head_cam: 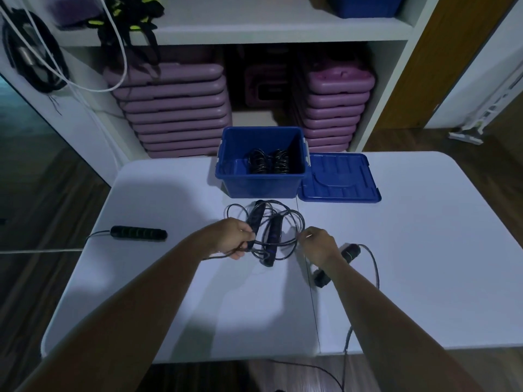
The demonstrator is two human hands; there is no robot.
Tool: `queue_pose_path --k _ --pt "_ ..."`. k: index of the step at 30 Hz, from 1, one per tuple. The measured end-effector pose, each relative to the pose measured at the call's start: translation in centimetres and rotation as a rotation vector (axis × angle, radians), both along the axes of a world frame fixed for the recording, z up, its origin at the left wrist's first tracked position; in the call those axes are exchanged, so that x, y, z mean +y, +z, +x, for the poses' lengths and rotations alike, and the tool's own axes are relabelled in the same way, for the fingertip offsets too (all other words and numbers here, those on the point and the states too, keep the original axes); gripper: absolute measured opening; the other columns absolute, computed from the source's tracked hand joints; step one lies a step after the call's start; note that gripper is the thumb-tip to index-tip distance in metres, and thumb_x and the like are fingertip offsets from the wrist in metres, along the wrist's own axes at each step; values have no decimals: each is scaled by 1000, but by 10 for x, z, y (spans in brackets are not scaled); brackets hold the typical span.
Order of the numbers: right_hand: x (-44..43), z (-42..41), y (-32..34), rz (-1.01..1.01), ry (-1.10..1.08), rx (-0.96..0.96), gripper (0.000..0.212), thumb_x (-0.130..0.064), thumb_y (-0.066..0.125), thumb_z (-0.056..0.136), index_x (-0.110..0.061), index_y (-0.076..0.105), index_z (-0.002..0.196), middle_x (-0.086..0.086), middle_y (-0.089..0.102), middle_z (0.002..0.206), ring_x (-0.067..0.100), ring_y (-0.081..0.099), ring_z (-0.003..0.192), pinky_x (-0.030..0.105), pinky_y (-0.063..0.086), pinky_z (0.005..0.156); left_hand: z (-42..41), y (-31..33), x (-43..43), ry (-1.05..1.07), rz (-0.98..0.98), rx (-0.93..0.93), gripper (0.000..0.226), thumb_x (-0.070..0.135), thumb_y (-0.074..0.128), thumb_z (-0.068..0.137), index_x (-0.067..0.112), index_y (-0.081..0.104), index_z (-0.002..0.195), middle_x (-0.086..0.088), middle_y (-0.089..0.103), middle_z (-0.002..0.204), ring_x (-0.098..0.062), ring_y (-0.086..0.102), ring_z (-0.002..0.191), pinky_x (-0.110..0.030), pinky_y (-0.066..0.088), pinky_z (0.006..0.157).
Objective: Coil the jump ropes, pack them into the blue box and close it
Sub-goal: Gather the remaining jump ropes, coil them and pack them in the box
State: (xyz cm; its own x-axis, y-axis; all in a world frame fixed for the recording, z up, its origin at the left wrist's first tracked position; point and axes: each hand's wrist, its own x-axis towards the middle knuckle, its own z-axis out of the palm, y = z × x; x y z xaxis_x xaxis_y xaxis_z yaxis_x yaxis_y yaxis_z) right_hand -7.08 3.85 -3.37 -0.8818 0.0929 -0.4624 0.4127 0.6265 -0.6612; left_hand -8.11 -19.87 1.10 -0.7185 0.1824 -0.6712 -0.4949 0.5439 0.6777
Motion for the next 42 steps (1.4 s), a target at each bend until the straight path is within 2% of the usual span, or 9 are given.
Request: queue_pose_path --k 5,8,11,14,17,26,32,37,42 --pt "-21 -4 -2 -295 -273 -157 55 -62 38 95 -11 59 88 11 61 85 28 57 81 46 50 94 9 -6 20 6 74 3 20 19 50 101 10 68 103 -5 64 83 -19 60 71 -32 49 70" --pt "-26 -1 -1 -435 -387 -246 53 -60 41 96 -10 56 91 7 51 75 24 50 75 49 47 101 8 -20 27 332 91 116 23 16 40 99 12 63 96 -10 62 84 -22 56 71 -35 49 71" --pt "-29 5 2 -563 -460 -326 42 -53 47 97 -12 53 91 4 45 70 17 42 62 35 52 81 6 -38 27 504 -130 278 17 22 41 96 17 57 97 -13 67 101 -27 61 85 -41 54 81" --pt "-31 8 2 -740 -528 -368 33 -43 50 99 -11 51 89 8 50 68 17 42 56 27 41 59 5 -48 28 398 -216 262 26 23 44 99 17 55 122 -11 65 117 -33 63 106 -43 52 94" --pt "-38 11 -2 -928 -554 -409 24 -27 46 102 -13 50 83 7 44 63 15 34 48 28 26 55 0 -47 31 292 -255 274 32 27 48 101 13 56 129 -13 64 122 -35 61 112 -39 49 98" --pt "-60 21 -15 -1001 -580 -415 26 -2 38 98 -6 63 107 12 61 82 24 59 72 35 48 72 -4 -50 34 175 -204 183 37 25 58 79 18 53 115 -12 64 115 -31 63 102 -43 53 92" --pt "-58 21 -19 -1046 -599 -429 18 -9 44 99 -8 61 95 10 62 76 27 57 78 41 47 92 0 -56 31 74 -247 190 71 38 80 68 13 47 126 -11 52 122 -28 59 104 -39 52 88" --pt "-52 24 -20 -963 -578 -424 18 -11 45 96 -11 62 89 6 58 74 19 51 61 28 41 61 -3 -62 36 27 -341 174 85 39 85 71 8 41 136 -14 38 134 -28 51 113 -33 46 90" --pt "-48 26 -23 -755 -605 -271 16 -10 45 95 -8 58 104 8 58 74 16 49 52 24 41 50 -1 -65 42 14 -390 149 99 31 87 71 7 26 145 -15 27 143 -34 50 123 -39 47 101"
